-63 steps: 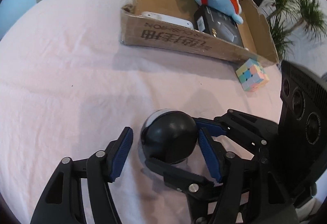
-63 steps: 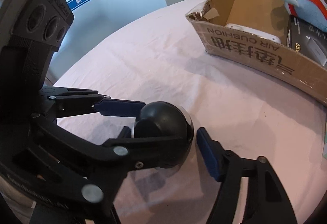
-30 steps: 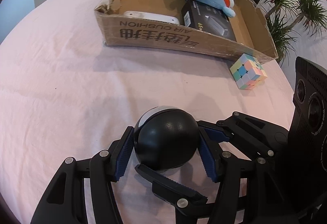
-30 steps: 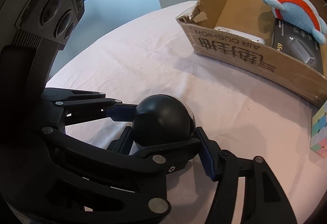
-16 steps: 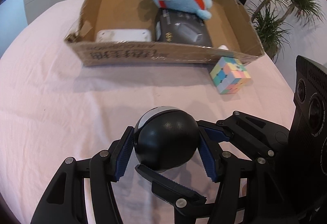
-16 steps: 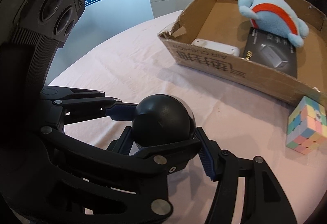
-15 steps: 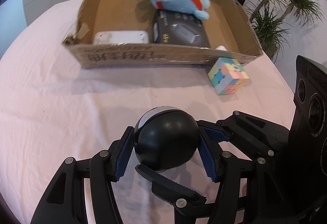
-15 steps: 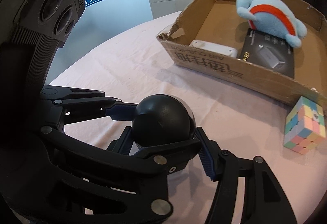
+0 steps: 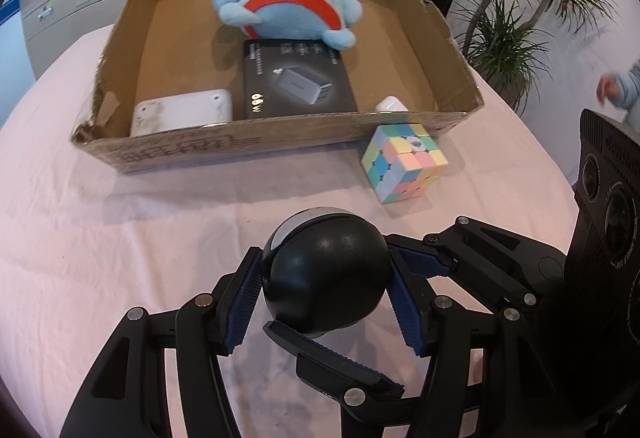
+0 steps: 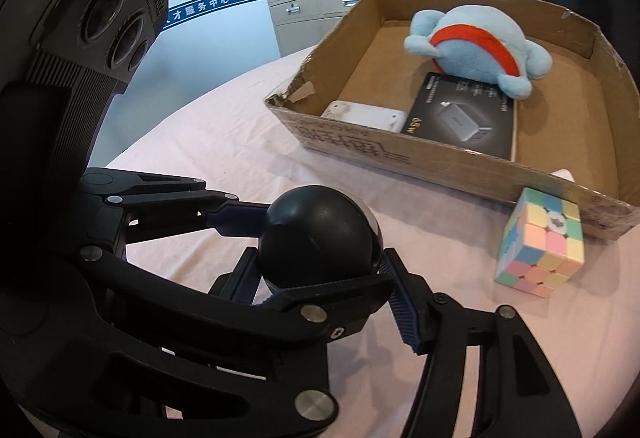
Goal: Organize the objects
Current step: 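Lift the black device with both grippers and carry it over the box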
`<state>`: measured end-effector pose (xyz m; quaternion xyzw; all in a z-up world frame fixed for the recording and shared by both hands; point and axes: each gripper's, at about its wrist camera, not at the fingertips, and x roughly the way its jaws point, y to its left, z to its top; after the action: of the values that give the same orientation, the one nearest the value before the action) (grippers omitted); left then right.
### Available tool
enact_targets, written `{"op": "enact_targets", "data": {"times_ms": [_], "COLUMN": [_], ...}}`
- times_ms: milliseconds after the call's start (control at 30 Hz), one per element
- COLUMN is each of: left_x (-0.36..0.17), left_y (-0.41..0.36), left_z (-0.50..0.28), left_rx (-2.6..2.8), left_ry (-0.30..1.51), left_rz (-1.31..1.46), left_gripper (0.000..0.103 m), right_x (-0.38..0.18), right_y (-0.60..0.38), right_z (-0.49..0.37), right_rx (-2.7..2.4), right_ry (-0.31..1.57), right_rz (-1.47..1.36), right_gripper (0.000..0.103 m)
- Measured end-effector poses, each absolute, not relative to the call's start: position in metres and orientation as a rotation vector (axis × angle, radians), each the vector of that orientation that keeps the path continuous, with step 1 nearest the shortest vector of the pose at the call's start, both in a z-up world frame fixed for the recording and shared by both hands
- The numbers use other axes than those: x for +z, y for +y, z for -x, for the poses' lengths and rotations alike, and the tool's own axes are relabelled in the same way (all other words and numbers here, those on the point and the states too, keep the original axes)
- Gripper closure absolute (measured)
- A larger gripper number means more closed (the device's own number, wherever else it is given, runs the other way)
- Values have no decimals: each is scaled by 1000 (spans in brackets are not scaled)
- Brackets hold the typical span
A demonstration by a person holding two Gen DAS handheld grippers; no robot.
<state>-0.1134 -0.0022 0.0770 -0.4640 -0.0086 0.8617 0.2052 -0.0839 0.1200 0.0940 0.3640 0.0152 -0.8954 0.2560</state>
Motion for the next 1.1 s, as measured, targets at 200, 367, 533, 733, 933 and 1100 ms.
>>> {"op": "enact_targets", "data": {"times_ms": [200, 367, 533, 733, 933, 1100], "left_x": [79, 86, 96, 114, 121, 130], "left_y": [12, 24, 37, 57, 76, 93], "left_z": [121, 126, 139, 158, 182, 200], "left_rx": [2376, 2362, 2340, 2309, 2275, 2271], "left_ry": [-12, 7, 31, 67, 72, 114], "left_rz": [1284, 1263, 1232, 1183, 1174, 1150], "left_gripper": [44, 44, 44, 44, 44, 44], "right_x": [97, 103, 111, 129, 141, 147], "right_y": [134, 145, 157, 174, 191, 206], "right_z": [84, 88, 94, 107, 128, 141], "right_rx": [-2456, -2485, -2521, -2580, -2620, -2644], "right_ry": [27, 13, 19, 16, 15, 15], "right_rz": [-999, -996, -987, -969, -987, -976], "right_gripper": [44, 44, 44, 44, 44, 44]}}
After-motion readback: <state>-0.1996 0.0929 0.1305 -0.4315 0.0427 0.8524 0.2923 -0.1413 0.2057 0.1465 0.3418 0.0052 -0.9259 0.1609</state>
